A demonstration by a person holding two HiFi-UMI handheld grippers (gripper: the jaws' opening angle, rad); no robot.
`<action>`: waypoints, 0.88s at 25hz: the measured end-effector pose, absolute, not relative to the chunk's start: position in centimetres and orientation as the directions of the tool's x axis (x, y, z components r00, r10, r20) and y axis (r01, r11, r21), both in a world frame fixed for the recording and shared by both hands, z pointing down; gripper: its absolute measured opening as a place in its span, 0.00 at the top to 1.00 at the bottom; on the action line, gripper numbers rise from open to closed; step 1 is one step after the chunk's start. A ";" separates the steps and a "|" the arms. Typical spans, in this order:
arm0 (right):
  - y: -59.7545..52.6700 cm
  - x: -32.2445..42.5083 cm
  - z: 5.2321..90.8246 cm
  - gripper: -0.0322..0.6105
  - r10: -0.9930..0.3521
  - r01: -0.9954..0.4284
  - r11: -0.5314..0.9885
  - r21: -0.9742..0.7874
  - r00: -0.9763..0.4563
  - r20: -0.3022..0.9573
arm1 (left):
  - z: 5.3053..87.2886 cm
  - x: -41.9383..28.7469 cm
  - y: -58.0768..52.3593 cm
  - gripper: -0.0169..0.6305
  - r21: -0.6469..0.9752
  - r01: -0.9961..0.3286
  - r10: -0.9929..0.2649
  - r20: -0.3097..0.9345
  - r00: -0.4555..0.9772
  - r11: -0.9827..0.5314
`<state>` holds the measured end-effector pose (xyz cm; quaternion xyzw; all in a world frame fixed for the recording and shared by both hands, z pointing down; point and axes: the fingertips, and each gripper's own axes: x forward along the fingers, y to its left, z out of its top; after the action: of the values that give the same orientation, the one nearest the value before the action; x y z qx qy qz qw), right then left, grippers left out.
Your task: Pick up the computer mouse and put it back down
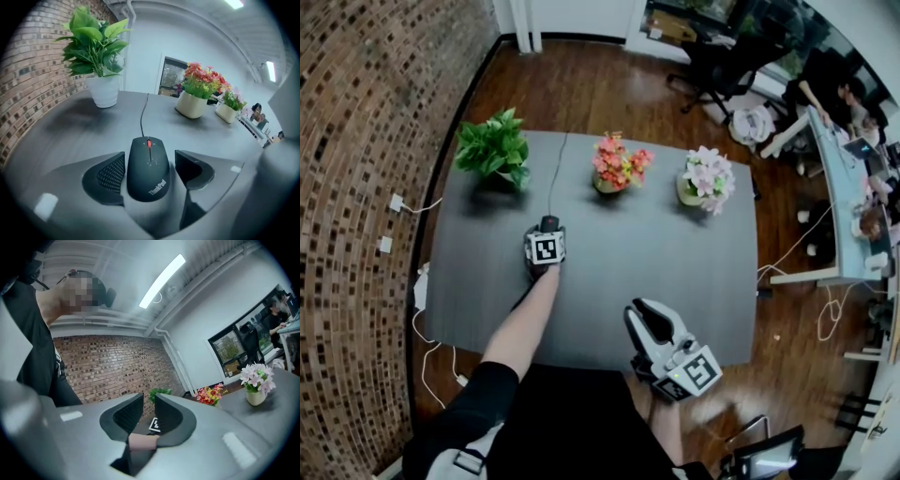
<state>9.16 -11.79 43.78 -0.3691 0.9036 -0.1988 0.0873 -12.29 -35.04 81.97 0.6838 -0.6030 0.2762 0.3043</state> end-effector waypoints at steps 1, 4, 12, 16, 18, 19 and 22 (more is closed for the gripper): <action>-11.7 8.8 43.7 0.87 -0.700 -0.633 0.650 -0.421 -0.714 -0.008 | 81.6 -12.4 -34.6 0.46 0.099 -0.990 -0.663 0.736 0.138 -0.095; -11.0 7.0 43.2 0.87 -0.689 -0.626 0.663 -0.411 -0.725 -0.008 | 79.3 -13.7 -31.9 0.43 0.124 -0.983 -0.705 0.685 0.181 -0.132; -7.7 -2.4 42.3 0.87 -0.634 -0.590 0.705 -0.393 -0.773 0.021 | 64.8 -17.7 -16.9 0.45 0.434 -0.821 -0.800 0.300 0.519 -0.370; -5.0 -7.2 41.9 0.87 -0.622 -0.592 0.711 -0.380 -0.781 0.052 | 58.1 -18.4 -11.6 0.49 0.539 -0.636 -0.741 0.032 0.671 -0.553; -3.2 -9.1 41.8 0.87 -0.615 -0.592 0.714 -0.373 -0.785 0.067 | 55.0 -19.2 -10.2 0.50 0.536 -0.584 -0.707 -0.036 0.706 -0.610; -2.3 -10.0 41.8 0.87 -0.610 -0.590 0.719 -0.367 -0.789 0.074 | 53.6 -19.5 -9.6 0.51 0.521 -0.566 -0.689 -0.061 0.722 -0.639; 0.1 -11.3 41.4 0.87 -0.592 -0.578 0.738 -0.347 -0.802 0.079 | 49.9 -20.4 -7.8 0.53 0.437 -0.559 -0.658 -0.104 0.746 -0.704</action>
<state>-11.29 0.12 41.44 -0.3138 0.9321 -0.1801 0.0182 -20.36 -7.83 49.89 0.9143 -0.3328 -0.1273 0.1928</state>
